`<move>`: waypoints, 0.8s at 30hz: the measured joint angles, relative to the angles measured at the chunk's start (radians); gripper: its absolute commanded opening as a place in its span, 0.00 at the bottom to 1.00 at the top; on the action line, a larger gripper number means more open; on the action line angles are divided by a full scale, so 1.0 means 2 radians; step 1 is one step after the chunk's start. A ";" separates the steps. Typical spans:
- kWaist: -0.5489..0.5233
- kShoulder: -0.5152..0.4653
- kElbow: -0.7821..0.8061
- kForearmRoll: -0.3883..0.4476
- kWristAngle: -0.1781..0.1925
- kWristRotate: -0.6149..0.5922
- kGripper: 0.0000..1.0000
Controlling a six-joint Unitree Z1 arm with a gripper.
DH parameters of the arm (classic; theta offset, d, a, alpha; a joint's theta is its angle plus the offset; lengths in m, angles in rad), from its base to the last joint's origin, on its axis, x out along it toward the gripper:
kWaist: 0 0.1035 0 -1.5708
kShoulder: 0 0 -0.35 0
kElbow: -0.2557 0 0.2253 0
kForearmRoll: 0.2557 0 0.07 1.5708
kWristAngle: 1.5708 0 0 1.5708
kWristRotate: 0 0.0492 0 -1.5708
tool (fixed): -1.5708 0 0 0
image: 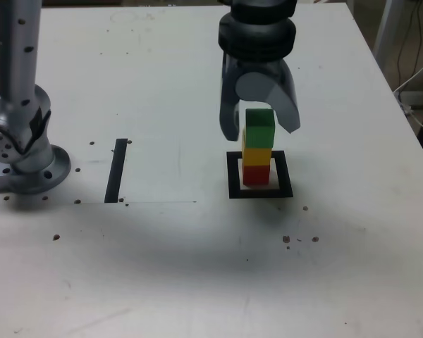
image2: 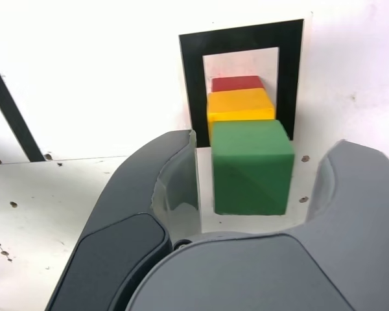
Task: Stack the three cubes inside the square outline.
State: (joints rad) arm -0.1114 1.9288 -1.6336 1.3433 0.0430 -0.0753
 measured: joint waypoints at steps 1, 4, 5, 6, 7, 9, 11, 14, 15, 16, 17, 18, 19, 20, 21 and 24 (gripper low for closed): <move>0.000 -0.004 0.003 0.003 0.001 0.000 0.99; 0.000 -0.022 0.008 0.013 0.003 0.001 0.99; 0.000 -0.030 0.009 0.016 0.003 0.004 0.99; 0.000 -0.039 0.012 0.019 0.004 0.008 0.99; 0.000 -0.048 0.016 0.021 0.004 0.014 0.99; 0.002 -0.063 0.024 0.021 0.004 0.023 0.99; 0.007 -0.075 0.040 0.021 0.004 0.032 0.99; 0.016 -0.095 0.072 0.018 0.004 0.043 0.99; 0.019 -0.103 0.086 0.016 0.004 0.046 0.99; 0.023 -0.110 0.100 0.013 0.004 0.048 0.99; 0.026 -0.116 0.113 0.010 0.004 0.050 0.99; 0.029 -0.122 0.125 0.007 0.004 0.052 0.99; 0.032 -0.128 0.140 0.004 0.004 0.054 0.99; 0.035 -0.135 0.155 0.001 0.004 0.057 0.99; 0.038 -0.140 0.168 -0.002 0.005 0.061 0.99; 0.043 -0.148 0.192 -0.009 0.006 0.067 0.99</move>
State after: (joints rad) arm -0.0258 1.6320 -1.2489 1.3256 0.0542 0.0588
